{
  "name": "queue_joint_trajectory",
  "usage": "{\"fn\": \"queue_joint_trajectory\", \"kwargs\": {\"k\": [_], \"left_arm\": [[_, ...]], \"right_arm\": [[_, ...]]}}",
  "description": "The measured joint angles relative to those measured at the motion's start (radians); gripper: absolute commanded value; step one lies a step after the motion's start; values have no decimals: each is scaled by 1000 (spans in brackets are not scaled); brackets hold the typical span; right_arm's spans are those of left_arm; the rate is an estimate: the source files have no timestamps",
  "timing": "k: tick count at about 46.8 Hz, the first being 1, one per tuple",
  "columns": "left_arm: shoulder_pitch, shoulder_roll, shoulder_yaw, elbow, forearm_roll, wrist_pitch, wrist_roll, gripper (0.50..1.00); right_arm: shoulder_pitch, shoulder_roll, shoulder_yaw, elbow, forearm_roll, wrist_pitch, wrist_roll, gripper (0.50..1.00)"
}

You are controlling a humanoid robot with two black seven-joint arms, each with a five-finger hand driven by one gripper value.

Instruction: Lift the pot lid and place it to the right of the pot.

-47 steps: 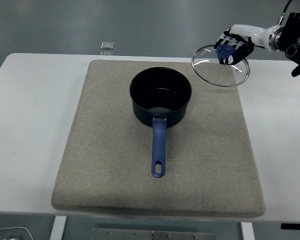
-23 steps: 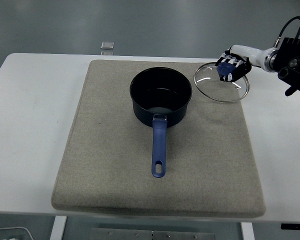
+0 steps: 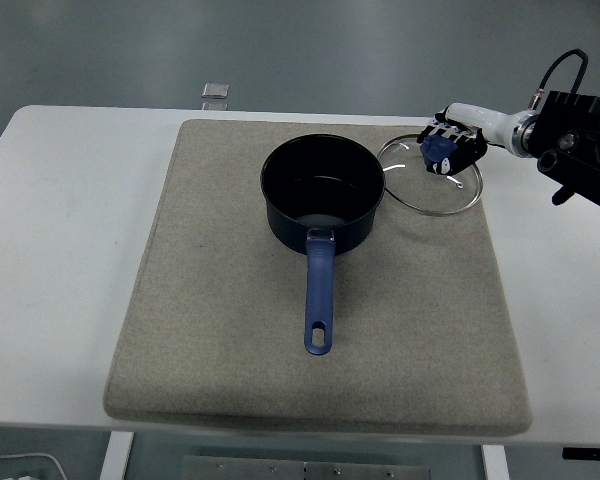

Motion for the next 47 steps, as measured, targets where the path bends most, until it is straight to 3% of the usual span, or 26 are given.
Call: {"fn": "queue_joint_trajectory", "kwargs": {"k": [13, 24, 32, 47], "left_arm": [[0, 0, 0, 0, 0, 0, 0, 1000], [0, 0, 0, 0, 0, 0, 0, 1000], [0, 0, 0, 0, 0, 0, 0, 1000], [0, 0, 0, 0, 0, 0, 0, 1000]], "right_arm": [[12, -7, 61, 10, 3, 19, 2, 897], [4, -16, 269, 10, 54, 114, 1, 897], [-44, -17, 388, 10, 223, 143, -1, 897], [-151, -16, 544, -8, 537, 146, -1, 897]]}}
